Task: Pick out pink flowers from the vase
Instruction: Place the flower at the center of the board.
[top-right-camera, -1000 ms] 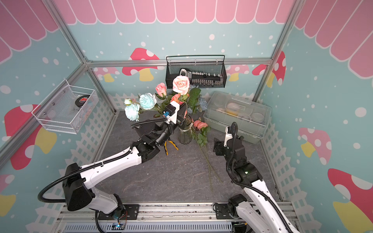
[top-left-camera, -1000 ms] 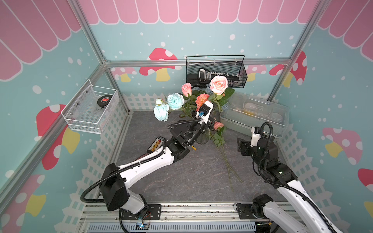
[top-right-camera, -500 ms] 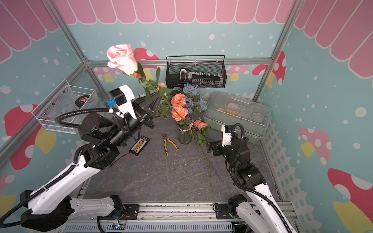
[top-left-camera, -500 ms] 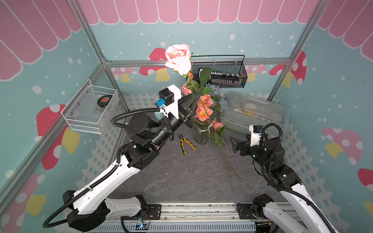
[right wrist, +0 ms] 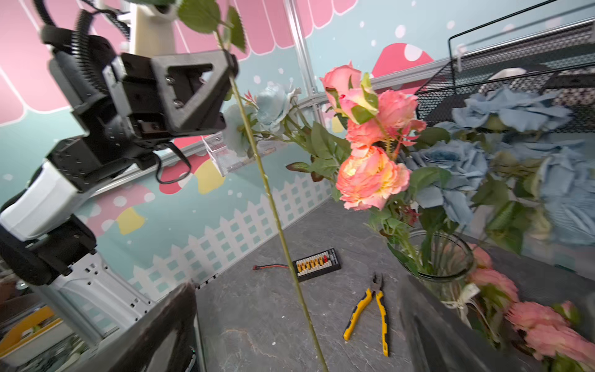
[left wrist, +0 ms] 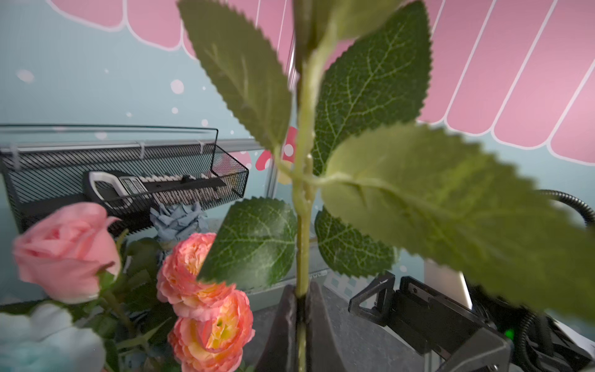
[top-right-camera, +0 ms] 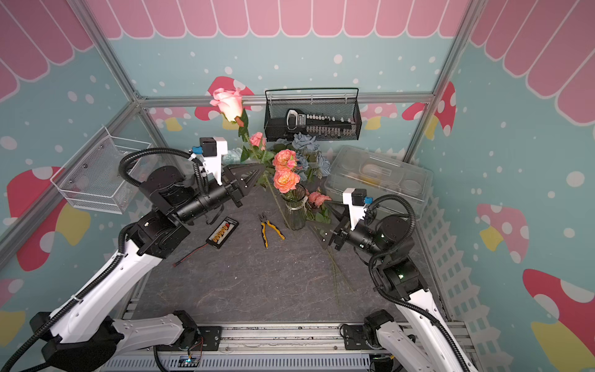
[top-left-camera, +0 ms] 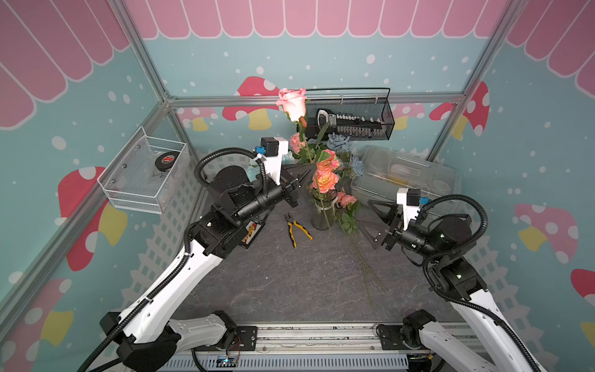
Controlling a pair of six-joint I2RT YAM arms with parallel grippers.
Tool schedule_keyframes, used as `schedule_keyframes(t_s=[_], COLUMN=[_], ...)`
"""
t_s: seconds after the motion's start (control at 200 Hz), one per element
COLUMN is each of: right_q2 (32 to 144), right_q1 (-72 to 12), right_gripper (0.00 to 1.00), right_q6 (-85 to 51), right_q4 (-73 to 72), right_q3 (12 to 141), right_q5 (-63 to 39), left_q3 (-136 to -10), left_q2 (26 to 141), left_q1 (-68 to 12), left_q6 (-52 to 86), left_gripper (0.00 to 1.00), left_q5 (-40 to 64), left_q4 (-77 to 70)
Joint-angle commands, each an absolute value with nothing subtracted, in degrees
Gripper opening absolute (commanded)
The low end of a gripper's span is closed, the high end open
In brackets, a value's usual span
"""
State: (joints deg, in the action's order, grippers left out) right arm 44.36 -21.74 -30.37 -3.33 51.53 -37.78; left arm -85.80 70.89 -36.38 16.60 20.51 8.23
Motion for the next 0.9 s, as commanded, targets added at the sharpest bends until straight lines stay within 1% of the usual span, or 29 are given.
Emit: schedule_keyframes(t_s=[0.0, 0.195, 0.3, 0.475, 0.58, 0.745, 0.87, 0.895], right_q2=[46.75, 51.32, 53.35, 56.6, 57.86, 59.5, 60.97, 60.99], right_q1=[-21.54, -21.62, -21.66, -21.94, -22.62, -24.42, -26.07, -26.37], right_gripper=[0.94, 0.87, 0.8, 0.74, 0.64, 0.62, 0.56, 0.54], right_q6=[-33.45, -34.42, -35.06, -37.8, -38.86, -38.5, -36.81, -36.32], right_q4=[-8.5, -9.95, -10.53, -12.68, -13.82, -13.06, -10.49, -9.9], right_q3=[53.03, 53.7, 54.58, 55.45, 55.72, 56.98, 58.67, 58.79], right_q5=[-44.64, -46.53, -47.79, -49.51, -50.96, -51.37, -50.87, -50.64], left_q3=[-85.49, -85.45, -84.84, -84.13, -84.11, -83.8, -84.02, -83.95], left_q2=[73.28, 77.04, 78.2, 79.55, 80.06, 80.59, 80.95, 80.95], left_q1=[-34.27, -33.52, -33.58, -33.96, -34.11, -34.31, -34.4, -34.37], left_q6=[26.33, 30.15, 31.65, 33.22, 33.22, 33.55, 33.49, 33.49], left_gripper=[0.0, 0.0, 0.0, 0.0, 0.0, 0.0, 0.0, 0.0], left_q5=[32.73, 38.12, 39.99, 41.46, 41.32, 41.48, 41.55, 41.49], left_q4=[5.38, 3.22, 1.54, -0.47, -0.45, -1.3, -1.41, -1.42])
